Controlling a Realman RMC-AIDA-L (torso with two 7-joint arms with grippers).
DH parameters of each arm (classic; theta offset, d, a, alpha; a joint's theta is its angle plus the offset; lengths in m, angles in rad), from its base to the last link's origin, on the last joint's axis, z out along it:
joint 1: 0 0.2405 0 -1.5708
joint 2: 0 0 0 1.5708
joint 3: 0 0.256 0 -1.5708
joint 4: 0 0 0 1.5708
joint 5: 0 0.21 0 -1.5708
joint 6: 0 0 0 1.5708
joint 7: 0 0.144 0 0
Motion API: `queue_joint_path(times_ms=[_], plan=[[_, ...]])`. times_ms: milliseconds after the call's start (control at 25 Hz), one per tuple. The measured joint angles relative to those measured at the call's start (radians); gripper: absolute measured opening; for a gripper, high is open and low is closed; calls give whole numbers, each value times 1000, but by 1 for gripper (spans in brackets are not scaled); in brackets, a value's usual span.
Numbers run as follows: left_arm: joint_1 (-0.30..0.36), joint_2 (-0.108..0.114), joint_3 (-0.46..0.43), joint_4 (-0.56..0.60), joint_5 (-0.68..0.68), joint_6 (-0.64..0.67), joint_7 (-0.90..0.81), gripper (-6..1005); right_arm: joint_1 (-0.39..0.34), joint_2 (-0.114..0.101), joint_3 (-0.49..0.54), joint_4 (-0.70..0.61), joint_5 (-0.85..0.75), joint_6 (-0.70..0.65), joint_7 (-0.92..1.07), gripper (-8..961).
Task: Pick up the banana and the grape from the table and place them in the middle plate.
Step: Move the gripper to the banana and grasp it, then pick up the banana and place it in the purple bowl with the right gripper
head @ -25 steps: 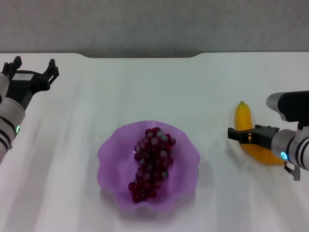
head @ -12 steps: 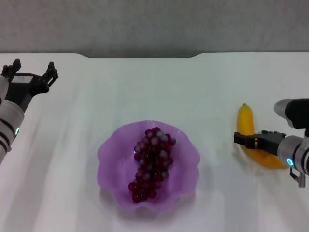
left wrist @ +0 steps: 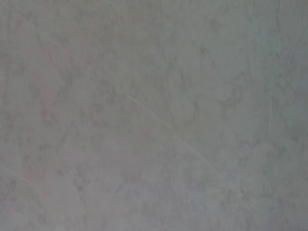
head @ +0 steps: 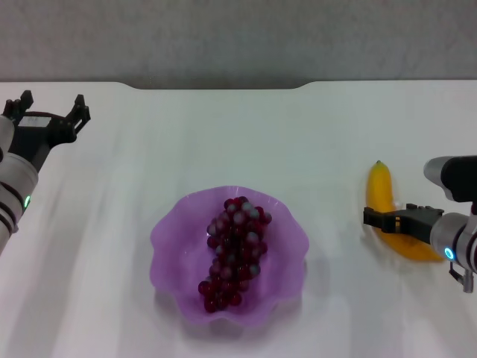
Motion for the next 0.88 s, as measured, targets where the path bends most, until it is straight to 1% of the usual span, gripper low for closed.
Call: queue_joint_path(times_ms=[400, 840, 880], plan=[[-2, 0, 0, -1, 0, 0, 0, 893, 0, 1, -5, 10, 0, -2, -1, 892], [0, 0, 0, 1, 0, 6, 0, 893, -8, 1, -4, 16, 0, -43, 36, 533], [1, 0, 0, 1, 0, 7, 0, 893, -9, 1, -4, 17, 0, -43, 40, 520]])
